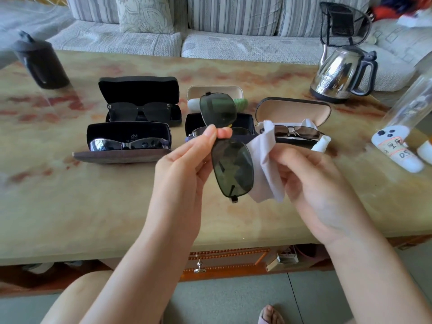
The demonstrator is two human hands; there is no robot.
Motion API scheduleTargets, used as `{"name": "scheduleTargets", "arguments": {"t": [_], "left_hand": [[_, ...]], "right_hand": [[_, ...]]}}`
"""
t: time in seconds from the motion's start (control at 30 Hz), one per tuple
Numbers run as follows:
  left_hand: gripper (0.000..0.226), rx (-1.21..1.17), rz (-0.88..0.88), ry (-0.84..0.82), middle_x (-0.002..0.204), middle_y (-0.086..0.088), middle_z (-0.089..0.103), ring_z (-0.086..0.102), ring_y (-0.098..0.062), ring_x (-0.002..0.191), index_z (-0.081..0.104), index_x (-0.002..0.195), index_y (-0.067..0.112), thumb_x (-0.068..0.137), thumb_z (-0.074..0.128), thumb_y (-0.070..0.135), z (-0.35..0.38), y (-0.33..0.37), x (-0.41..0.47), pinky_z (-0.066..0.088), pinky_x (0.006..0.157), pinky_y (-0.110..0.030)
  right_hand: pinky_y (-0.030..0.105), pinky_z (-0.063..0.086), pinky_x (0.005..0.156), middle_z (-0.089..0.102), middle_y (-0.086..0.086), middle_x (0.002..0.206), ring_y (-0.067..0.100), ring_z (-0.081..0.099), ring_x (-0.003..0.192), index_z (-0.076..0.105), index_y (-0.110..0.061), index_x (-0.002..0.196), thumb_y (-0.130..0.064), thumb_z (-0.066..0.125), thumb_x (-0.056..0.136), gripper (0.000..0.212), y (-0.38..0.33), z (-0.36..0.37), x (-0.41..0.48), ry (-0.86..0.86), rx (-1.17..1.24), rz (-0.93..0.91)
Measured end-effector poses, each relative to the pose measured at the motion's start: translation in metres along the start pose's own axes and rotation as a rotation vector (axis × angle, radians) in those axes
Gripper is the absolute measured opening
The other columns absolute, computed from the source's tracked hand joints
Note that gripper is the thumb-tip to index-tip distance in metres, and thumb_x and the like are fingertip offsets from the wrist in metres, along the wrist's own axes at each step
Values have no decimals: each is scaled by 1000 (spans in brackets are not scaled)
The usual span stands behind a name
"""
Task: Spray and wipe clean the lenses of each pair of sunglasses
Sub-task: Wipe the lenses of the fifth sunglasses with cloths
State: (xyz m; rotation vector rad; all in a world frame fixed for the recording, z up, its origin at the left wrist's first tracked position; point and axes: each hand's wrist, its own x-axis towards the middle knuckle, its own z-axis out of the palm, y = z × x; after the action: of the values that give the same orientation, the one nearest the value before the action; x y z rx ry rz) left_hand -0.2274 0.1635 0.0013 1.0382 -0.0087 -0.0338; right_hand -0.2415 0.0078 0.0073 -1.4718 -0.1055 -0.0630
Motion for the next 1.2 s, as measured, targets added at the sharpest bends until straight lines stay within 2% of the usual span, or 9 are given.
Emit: {"name": "scheduleTargets", "arguments": {"t": [0.17, 0.37, 0.5, 0.63, 0.77, 0.9, 1.0, 1.07, 1.2], "left_hand": [[26, 74, -24, 6, 84, 0, 74, 68, -8, 83, 75, 86, 11, 76, 61, 30, 3, -3, -4, 52, 84, -21], [24, 119, -12, 56, 77, 1, 73, 67, -8, 78, 76, 85, 10, 79, 63, 30, 7, -6, -7, 53, 84, -23], [23, 86, -18, 68, 78, 1, 73, 66, -7, 75, 75, 88, 9, 86, 59, 25, 8, -8, -8, 53, 76, -18], [21, 12, -31, 89, 82, 2, 74, 68, -8, 78, 75, 86, 13, 85, 60, 26, 5, -6, -5, 54, 77, -18], [31, -27, -63, 77, 88, 6, 72, 66, -7, 84, 72, 94, 14, 74, 59, 34, -1, -5, 0, 52, 83, -22], [32, -70, -107, 22, 89, 5, 70, 66, -8, 84, 71, 97, 16, 73, 60, 35, -5, -4, 4, 49, 86, -25], [24, -149, -136, 3, 84, 3, 71, 67, -8, 79, 70, 93, 16, 78, 58, 30, -4, -1, 5, 54, 81, -22], [18, -224, -176, -24, 80, 5, 70, 68, -6, 75, 68, 92, 15, 87, 54, 25, -4, 1, 7, 56, 76, -20], [21, -316, -247, -33, 81, 4, 72, 69, -6, 73, 68, 88, 15, 96, 50, 21, -3, 2, 7, 57, 70, -21]], "right_hand": [[25, 47, 75, 70, -1, 73, 11, 63, 76, 79, -22, 72, -30, 69, 77, 13, 3, 5, 0, -30, -22, 45], [27, 43, 82, 71, -3, 76, 9, 62, 80, 79, -18, 75, -40, 75, 75, 21, 5, 11, 1, 41, -64, 50], [27, 43, 83, 70, -4, 72, 9, 60, 77, 78, -20, 70, -39, 67, 71, 21, 6, 12, -1, 26, -71, 42], [16, 45, 83, 74, -3, 80, 7, 65, 85, 79, -19, 76, -37, 72, 75, 19, 8, 8, -3, -35, -106, 42], [3, 41, 75, 73, -12, 75, -4, 64, 80, 77, -20, 79, -31, 66, 75, 16, 7, 8, -7, -72, -138, 44], [8, 44, 80, 73, -11, 75, -2, 64, 80, 77, -22, 74, -30, 65, 75, 15, 5, 5, -10, -104, -157, 49], [26, 46, 94, 74, -4, 76, 9, 66, 84, 78, -22, 75, -30, 71, 79, 12, 5, -1, -9, -83, -103, 72], [28, 48, 88, 72, 1, 73, 13, 66, 79, 77, -17, 75, -30, 73, 78, 14, 5, -3, -8, -80, -5, 98], [20, 51, 75, 72, 2, 71, 13, 65, 74, 78, -15, 75, -27, 74, 77, 12, 0, -1, -7, -118, 154, 128]]}}
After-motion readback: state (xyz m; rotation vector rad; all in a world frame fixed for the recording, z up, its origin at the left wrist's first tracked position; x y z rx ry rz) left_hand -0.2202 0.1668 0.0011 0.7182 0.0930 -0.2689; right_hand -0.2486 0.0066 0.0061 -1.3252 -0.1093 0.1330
